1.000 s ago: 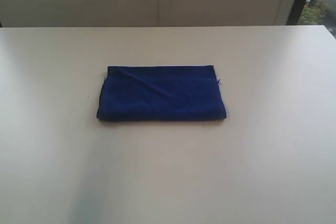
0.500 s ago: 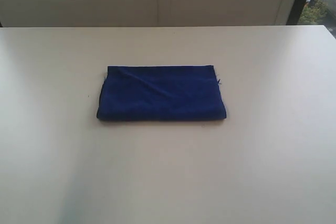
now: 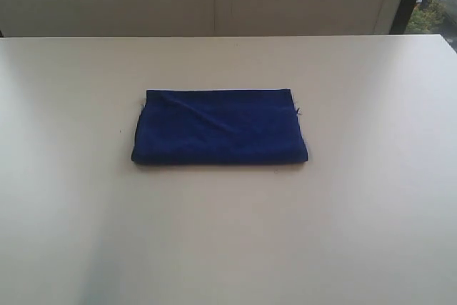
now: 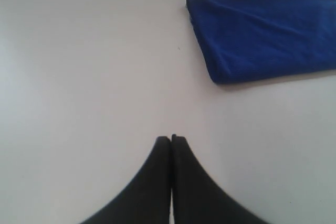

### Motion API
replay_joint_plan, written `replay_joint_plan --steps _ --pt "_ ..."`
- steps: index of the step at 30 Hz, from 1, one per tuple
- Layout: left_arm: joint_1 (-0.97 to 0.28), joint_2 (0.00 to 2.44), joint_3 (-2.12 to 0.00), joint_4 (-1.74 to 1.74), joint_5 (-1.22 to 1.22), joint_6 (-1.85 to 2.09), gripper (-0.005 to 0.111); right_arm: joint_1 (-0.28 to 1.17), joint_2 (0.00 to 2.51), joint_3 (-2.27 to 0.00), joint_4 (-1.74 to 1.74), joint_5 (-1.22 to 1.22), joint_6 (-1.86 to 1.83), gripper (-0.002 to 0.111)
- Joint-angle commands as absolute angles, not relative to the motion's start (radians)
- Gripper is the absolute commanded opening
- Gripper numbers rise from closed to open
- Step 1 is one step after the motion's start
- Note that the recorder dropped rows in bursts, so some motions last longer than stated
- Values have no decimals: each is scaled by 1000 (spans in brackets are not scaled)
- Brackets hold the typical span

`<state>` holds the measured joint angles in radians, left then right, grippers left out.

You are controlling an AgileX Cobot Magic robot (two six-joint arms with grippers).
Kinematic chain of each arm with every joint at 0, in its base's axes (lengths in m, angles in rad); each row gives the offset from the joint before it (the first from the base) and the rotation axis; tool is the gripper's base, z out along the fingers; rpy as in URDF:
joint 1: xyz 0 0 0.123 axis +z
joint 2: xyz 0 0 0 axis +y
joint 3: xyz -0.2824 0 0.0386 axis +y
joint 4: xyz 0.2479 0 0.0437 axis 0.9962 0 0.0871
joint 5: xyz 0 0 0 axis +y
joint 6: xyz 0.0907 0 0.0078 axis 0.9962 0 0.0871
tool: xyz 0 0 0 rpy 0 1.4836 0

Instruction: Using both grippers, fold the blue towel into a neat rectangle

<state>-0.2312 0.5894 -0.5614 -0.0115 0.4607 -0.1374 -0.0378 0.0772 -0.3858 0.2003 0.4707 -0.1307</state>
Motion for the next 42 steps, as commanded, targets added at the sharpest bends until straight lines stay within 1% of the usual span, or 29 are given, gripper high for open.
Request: replay_joint_plan --steps 1,13,16,21,28,33,42 --pt "-232 583 -557 -22 464 -135 0 -42 78 -380 186 462 -126 0" --pt "-232 583 -557 -22 464 -135 0 -42 78 -368 122 462 -70 0" --pt "-232 583 -557 -22 464 -135 0 -42 78 -297 74 430 -70 0" --pt "-232 583 -557 -22 464 -135 0 -42 0 -110 26 396 -39 0" --pt "-232 583 -557 -22 464 -135 0 -38 0 -76 8 409 -23 0" --pt "-232 583 -557 -22 464 -135 0 -16 0 0 8 367 -21 0" --pt "-232 583 -557 -22 464 -135 0 -11 0 0 8 350 -18 0"
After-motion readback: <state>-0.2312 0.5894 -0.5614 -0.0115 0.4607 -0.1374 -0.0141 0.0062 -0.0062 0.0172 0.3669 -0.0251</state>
